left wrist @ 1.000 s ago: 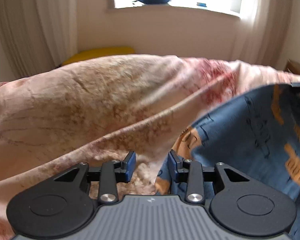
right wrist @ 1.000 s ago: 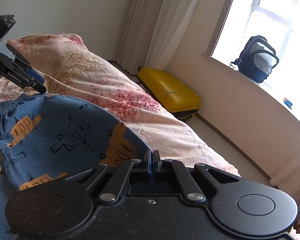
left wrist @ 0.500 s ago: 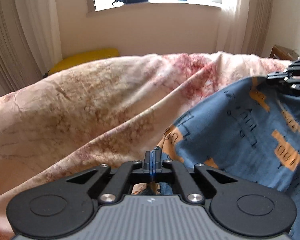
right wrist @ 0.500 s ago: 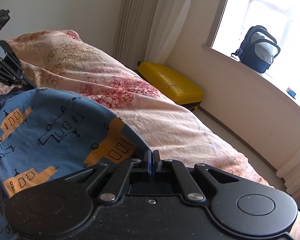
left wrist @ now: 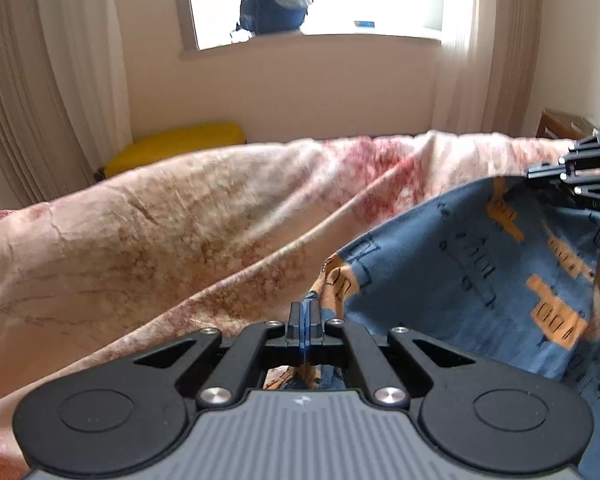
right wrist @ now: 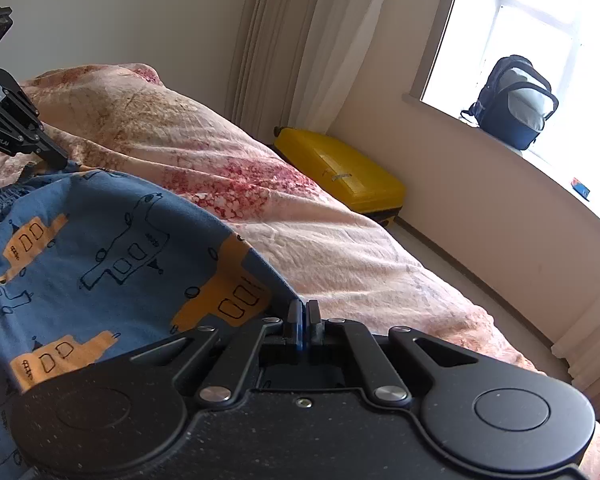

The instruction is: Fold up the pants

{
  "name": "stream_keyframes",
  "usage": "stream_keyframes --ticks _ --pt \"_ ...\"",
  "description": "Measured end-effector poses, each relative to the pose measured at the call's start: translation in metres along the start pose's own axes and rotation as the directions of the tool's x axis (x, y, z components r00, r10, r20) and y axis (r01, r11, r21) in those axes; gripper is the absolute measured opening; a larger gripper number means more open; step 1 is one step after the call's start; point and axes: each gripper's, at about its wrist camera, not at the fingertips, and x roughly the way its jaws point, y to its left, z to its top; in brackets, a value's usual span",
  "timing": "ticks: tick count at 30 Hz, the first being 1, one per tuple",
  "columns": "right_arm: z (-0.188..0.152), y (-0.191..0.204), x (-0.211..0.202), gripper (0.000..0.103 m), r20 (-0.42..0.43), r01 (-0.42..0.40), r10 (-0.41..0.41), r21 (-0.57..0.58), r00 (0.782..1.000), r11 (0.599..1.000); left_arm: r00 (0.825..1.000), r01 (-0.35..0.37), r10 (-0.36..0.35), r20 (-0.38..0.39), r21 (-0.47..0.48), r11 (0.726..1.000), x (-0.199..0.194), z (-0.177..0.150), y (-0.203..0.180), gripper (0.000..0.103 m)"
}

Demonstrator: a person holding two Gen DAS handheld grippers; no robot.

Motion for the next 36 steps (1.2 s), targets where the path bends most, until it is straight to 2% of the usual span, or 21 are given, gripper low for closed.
stream_keyframes --ticks 8,10,12,14,15,18,21,23,26,27,29,32,33,35,36 --pt "-0.012 0.01 -0.077 0.0 0.13 -0.01 0.008 0.017 0.991 1.0 0.993 -0.043 0.037 0.115 0.046 0.998 -0.061 -0.014 -0.021 0.0" --pt "-0.017 0.017 -0.094 0.0 0.129 -0.014 0.014 -0.003 0.992 1.0 0.989 -0.064 0.054 0.136 0.067 0.996 -0.071 -0.019 -0.029 0.0" --pt "-0.018 0.023 -0.102 0.0 0.116 0.018 -0.013 -0.041 0.993 0.999 0.987 -0.073 0.056 0.153 0.105 0.992 -0.081 -0.022 -0.04 0.0" --pt "-0.015 0.025 -0.107 0.007 0.116 0.043 -0.037 -0.051 0.993 0.998 0.982 -0.088 0.062 0.181 0.142 0.986 -0.091 -0.027 -0.051 0.0" --pt "-0.012 0.024 -0.108 0.017 0.116 0.051 -0.043 -0.064 0.992 0.997 0.98 -0.089 0.059 0.192 0.152 0.984 -0.097 -0.03 -0.055 0.0" --pt "-0.005 0.032 -0.106 0.031 0.135 0.107 -0.08 -0.202 0.988 0.974 0.975 -0.108 0.065 0.212 0.196 0.975 -0.109 -0.038 -0.069 0.0" --pt "0.0 0.038 -0.09 0.034 0.127 0.117 -0.082 -0.3 0.989 0.947 0.971 -0.117 0.059 0.23 0.247 0.962 -0.12 -0.044 -0.081 0.0" --pt "0.002 0.046 -0.076 0.035 0.117 0.113 -0.073 -0.387 0.99 0.915 0.97 -0.118 0.055 0.237 0.261 0.958 -0.123 -0.048 -0.086 0.0" --pt "0.003 0.059 -0.059 0.035 0.098 0.078 -0.033 -0.501 0.995 0.862 0.971 -0.119 0.051 0.234 0.287 0.95 -0.125 -0.053 -0.092 0.0" --pt "0.003 0.063 -0.054 0.035 0.102 0.089 -0.041 -0.533 0.994 0.841 0.971 -0.119 0.048 0.233 0.303 0.945 -0.125 -0.054 -0.095 0.0" --pt "0.007 0.069 -0.046 0.035 0.116 0.099 -0.039 -0.569 0.992 0.817 0.972 -0.116 0.042 0.232 0.318 0.941 -0.125 -0.056 -0.098 0.0" --pt "0.009 0.078 -0.034 0.033 0.095 0.078 -0.024 -0.626 0.995 0.776 0.972 -0.115 0.039 0.232 0.32 0.941 -0.127 -0.058 -0.099 0.0" --pt "0.009 0.08 -0.03 0.03 0.082 0.074 -0.027 -0.641 0.996 0.764 0.971 -0.117 0.042 0.234 0.321 0.94 -0.128 -0.059 -0.1 0.0" --pt "0.01 0.083 -0.025 0.008 0.054 0.068 -0.044 -0.646 0.998 0.76 0.971 -0.126 0.049 0.236 0.323 0.938 -0.129 -0.06 -0.102 0.0" --pt "0.01 0.083 -0.023 0.0 0.038 0.062 -0.049 -0.638 0.998 0.767 0.97 -0.131 0.053 0.237 0.327 0.936 -0.13 -0.06 -0.101 0.0"
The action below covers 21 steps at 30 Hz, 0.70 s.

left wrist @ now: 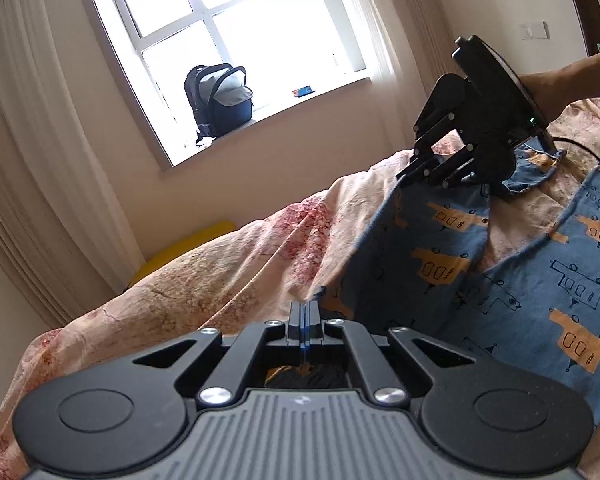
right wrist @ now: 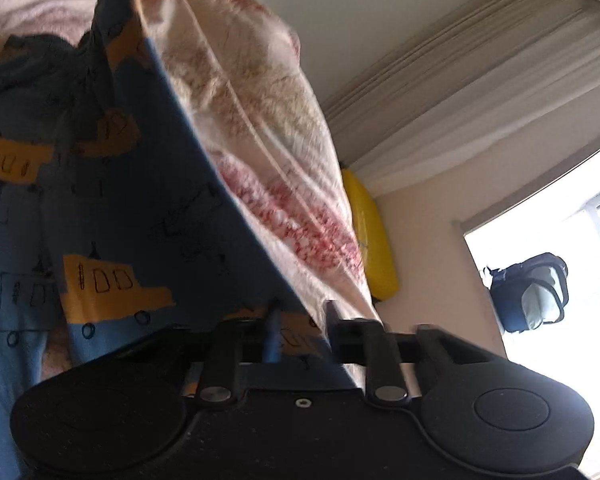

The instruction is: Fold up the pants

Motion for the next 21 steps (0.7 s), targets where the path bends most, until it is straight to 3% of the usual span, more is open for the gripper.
stream_keyframes --ticks 4,10,15,18,21 --pt "-0.003 0.007 -0.023 0.0 0.019 0.021 -0.022 0.038 1.0 0.999 0.999 -0.026 0.025 0.021 0.045 0.999 -0.01 -0.005 -0.002 0.0" --pt "-0.007 0.057 -0.108 0.0 0.061 0.045 -0.046 0.016 0.997 0.999 0.998 -0.023 0.014 0.057 0.157 0.987 -0.036 -0.031 -0.017 0.0" --pt "-0.014 0.124 -0.171 0.0 0.043 -0.023 0.023 0.002 0.999 1.0 0.999 0.022 -0.034 0.034 0.301 0.953 -0.047 -0.069 -0.048 0.0" --pt "-0.02 0.165 -0.181 0.0 0.016 -0.082 0.082 0.031 0.997 0.996 0.998 0.055 -0.059 0.001 0.345 0.937 -0.044 -0.093 -0.067 0.0" --pt "-0.026 0.189 -0.174 0.0 0.012 -0.135 0.134 0.08 0.991 0.988 0.998 0.055 -0.055 -0.009 0.344 0.937 -0.039 -0.111 -0.077 0.0"
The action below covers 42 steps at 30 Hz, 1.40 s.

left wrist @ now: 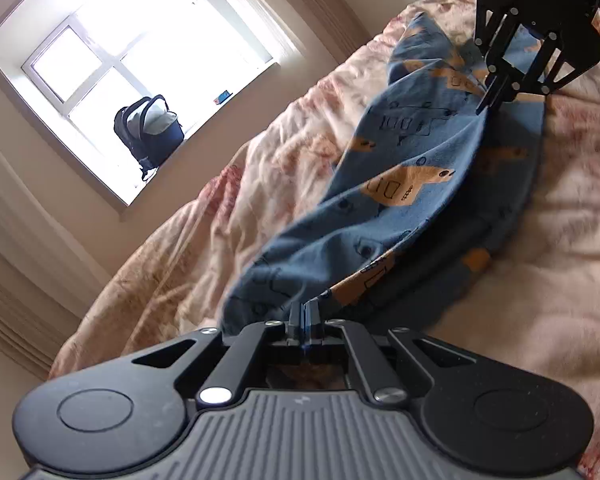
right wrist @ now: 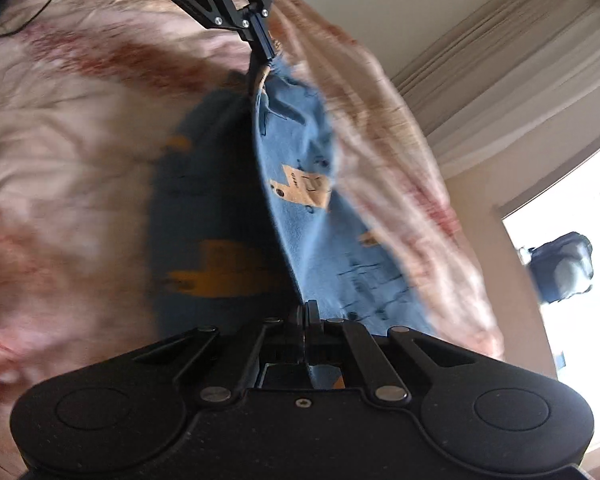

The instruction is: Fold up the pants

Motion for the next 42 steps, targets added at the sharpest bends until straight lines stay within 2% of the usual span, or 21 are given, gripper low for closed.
stream_keyframes --ticks 4,7,14,23,27,31,34,35,36,37,38,39,40,41,42 --pt "-0.005 0.008 0.005 0.0 0.005 -0.009 0.008 0.049 1.0 0.999 1.0 -0.004 0.004 0.004 -0.042 0.999 0.0 -0.005 0.001 0.0" --pt "-0.009 0.006 -0.006 0.0 0.021 -0.002 0.001 0.062 1.0 0.998 1.0 -0.009 0.009 0.004 -0.016 1.0 0.001 -0.008 -0.003 0.0" --pt "-0.003 0.02 -0.021 0.0 0.019 0.012 -0.012 -0.016 1.0 1.0 1.0 -0.005 0.005 -0.015 0.029 1.0 -0.001 -0.016 -0.012 0.0" --pt "-0.003 0.023 -0.028 0.0 0.041 -0.016 0.016 -0.008 0.999 1.0 0.999 0.0 0.003 -0.041 0.076 0.997 -0.001 -0.016 -0.012 0.0" --pt "-0.005 0.034 -0.029 0.0 0.031 -0.029 0.031 -0.065 0.999 0.997 0.998 0.02 -0.015 -0.059 0.084 0.996 0.001 -0.018 -0.013 0.0" --pt "-0.011 0.041 -0.021 0.0 0.013 -0.051 0.052 -0.049 0.999 0.997 0.994 0.061 -0.054 -0.1 0.067 0.996 0.007 -0.019 -0.016 0.0" --pt "-0.017 0.041 -0.018 0.003 0.014 -0.053 0.053 -0.014 0.998 0.999 0.986 0.095 -0.101 -0.13 -0.05 0.994 0.003 -0.016 -0.01 0.016" --pt "-0.018 0.039 -0.021 0.004 0.026 -0.051 0.051 0.008 0.998 0.999 0.983 0.106 -0.122 -0.138 -0.115 0.988 0.001 -0.014 -0.006 0.038" --pt "-0.021 0.038 -0.023 0.011 0.035 -0.05 0.048 0.032 0.998 0.998 0.982 0.107 -0.13 -0.137 -0.163 0.981 -0.002 -0.012 -0.003 0.064" --pt "-0.023 0.035 -0.025 0.026 0.049 -0.048 0.044 0.066 0.998 0.997 0.984 0.097 -0.126 -0.126 -0.213 0.972 -0.006 -0.01 -0.002 0.073" --pt "-0.027 0.032 -0.029 0.034 0.063 -0.042 0.035 0.107 0.997 0.993 0.988 0.079 -0.112 -0.11 -0.265 0.961 -0.01 -0.006 -0.002 0.083" --pt "-0.032 0.029 -0.033 0.055 0.076 -0.024 0.012 0.158 0.997 0.987 0.99 0.069 -0.103 -0.098 -0.306 0.95 -0.013 -0.002 -0.003 0.09" --pt "-0.037 0.025 -0.036 0.071 0.087 -0.01 -0.009 0.21 0.996 0.978 0.992 0.066 -0.1 -0.08 -0.35 0.934 -0.015 0.004 -0.006 0.095" --pt "-0.044 0.022 -0.041 0.074 0.097 0.004 -0.032 0.27 0.995 0.963 0.994 0.067 -0.096 -0.058 -0.383 0.921 -0.016 0.012 -0.009 0.103" --pt "-0.052 0.018 -0.045 0.079 0.1 0.022 -0.059 0.335 0.993 0.942 0.996 0.069 -0.088 -0.027 -0.412 0.908 -0.015 0.022 -0.015 0.103"
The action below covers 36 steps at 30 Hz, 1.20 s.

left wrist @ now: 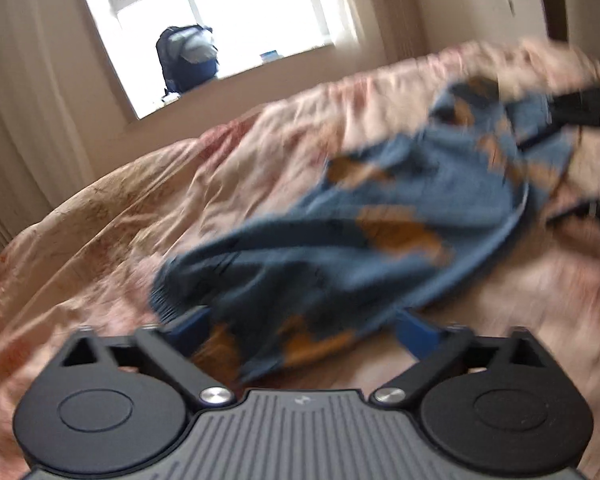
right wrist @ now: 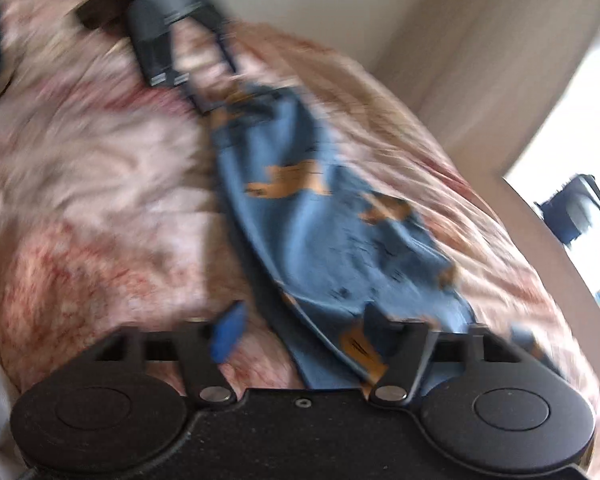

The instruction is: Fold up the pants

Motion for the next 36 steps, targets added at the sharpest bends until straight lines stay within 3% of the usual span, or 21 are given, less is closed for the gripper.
stream_keyframes --ticks 3,7,11,15,17,18,21,25,29,31,33,35,36 --pt "-0.019 -0.018 -0.012 0.101 -0.005 0.126 -0.127 0.164 0.992 0.978 0.999 0.034 -0.032 0.043 -0.045 0.998 0.011 0.025 -0.031 0.103" --pt "-0.05 -0.053 -0.037 0.102 -0.051 0.244 -0.244 0.391 0.968 0.887 0.987 0.105 -0.102 0.123 -0.016 0.994 0.028 0.062 -0.085 0.103" --pt "-0.092 -0.09 -0.058 0.102 -0.109 0.268 -0.26 0.639 0.96 0.721 0.971 0.134 -0.158 0.178 0.142 0.981 0.043 0.091 -0.144 0.102" --pt "-0.128 -0.117 -0.077 0.102 -0.071 0.208 -0.261 0.812 0.963 0.546 0.959 0.142 -0.21 0.188 0.322 0.936 0.056 0.103 -0.193 0.08" --pt "-0.138 -0.129 -0.08 0.102 -0.051 0.18 -0.26 0.848 0.964 0.499 0.962 0.137 -0.217 0.167 0.393 0.909 0.066 0.106 -0.211 0.069" --pt "-0.141 -0.134 -0.08 0.102 -0.045 0.169 -0.257 0.859 0.965 0.484 0.965 0.139 -0.217 0.15 0.411 0.901 0.072 0.107 -0.217 0.06" --pt "-0.145 -0.139 -0.08 0.102 -0.025 0.143 -0.247 0.87 0.969 0.471 0.977 0.14 -0.196 0.089 0.429 0.892 0.086 0.107 -0.222 0.052" --pt "-0.14 -0.142 -0.078 0.102 -0.017 0.136 -0.232 0.849 0.973 0.511 0.988 0.127 -0.156 0.024 0.456 0.881 0.095 0.101 -0.221 0.04" --pt "-0.133 -0.154 -0.076 0.099 0.013 0.104 -0.211 0.841 0.977 0.531 0.987 0.141 -0.158 -0.009 0.507 0.85 0.096 0.098 -0.229 0.007" --pt "-0.131 -0.169 -0.073 0.097 0.005 0.112 -0.22 0.847 0.976 0.519 0.989 0.13 -0.151 -0.005 0.533 0.836 0.095 0.097 -0.233 0.002" --pt "-0.131 -0.191 -0.067 0.094 0.008 0.107 -0.222 0.857 0.975 0.505 0.988 0.141 -0.156 -0.013 0.511 0.848 0.096 0.102 -0.23 0.0" --pt "-0.133 -0.219 -0.057 0.09 -0.002 0.109 -0.217 0.868 0.976 0.484 0.984 0.172 -0.174 -0.036 0.435 0.884 0.096 0.11 -0.22 0.0" --pt "-0.137 -0.236 -0.049 0.084 -0.024 0.125 -0.222 0.884 0.975 0.451 0.983 0.18 -0.177 -0.045 0.389 0.904 0.097 0.115 -0.214 0.0"
